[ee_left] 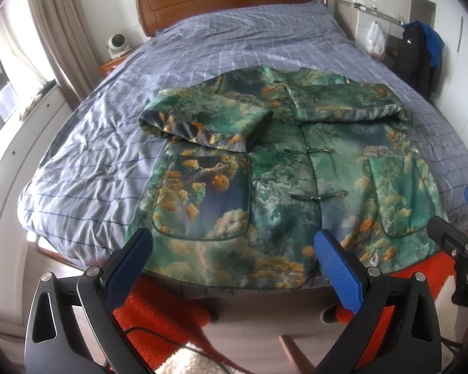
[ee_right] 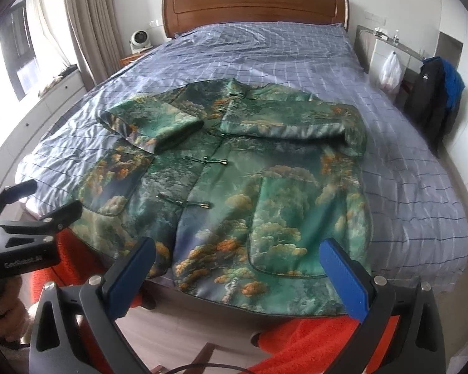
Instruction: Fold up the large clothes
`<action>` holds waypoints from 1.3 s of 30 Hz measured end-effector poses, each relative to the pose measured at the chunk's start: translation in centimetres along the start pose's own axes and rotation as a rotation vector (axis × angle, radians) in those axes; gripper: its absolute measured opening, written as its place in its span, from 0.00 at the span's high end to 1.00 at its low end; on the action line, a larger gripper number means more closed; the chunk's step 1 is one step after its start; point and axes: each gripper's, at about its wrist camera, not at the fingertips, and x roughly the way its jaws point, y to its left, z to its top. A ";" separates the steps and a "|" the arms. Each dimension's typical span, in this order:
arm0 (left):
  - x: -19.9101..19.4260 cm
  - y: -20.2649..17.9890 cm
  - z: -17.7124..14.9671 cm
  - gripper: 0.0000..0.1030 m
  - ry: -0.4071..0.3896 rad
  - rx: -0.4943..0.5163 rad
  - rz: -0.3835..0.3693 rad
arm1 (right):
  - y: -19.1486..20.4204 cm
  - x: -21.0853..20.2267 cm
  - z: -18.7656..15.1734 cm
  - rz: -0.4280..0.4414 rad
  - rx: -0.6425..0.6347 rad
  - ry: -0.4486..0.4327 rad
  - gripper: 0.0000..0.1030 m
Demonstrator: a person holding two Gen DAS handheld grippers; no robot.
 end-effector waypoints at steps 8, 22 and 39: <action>0.0 0.1 -0.1 0.00 0.002 0.000 0.001 | -0.5 0.4 0.0 -0.050 0.008 0.015 0.00; 0.0 0.1 -0.2 0.00 0.000 0.002 0.002 | -0.3 0.9 0.0 -0.056 -0.002 0.027 0.00; 0.0 0.5 -0.2 0.00 -0.003 -0.011 0.001 | 0.1 1.3 0.0 -0.048 -0.037 0.029 0.00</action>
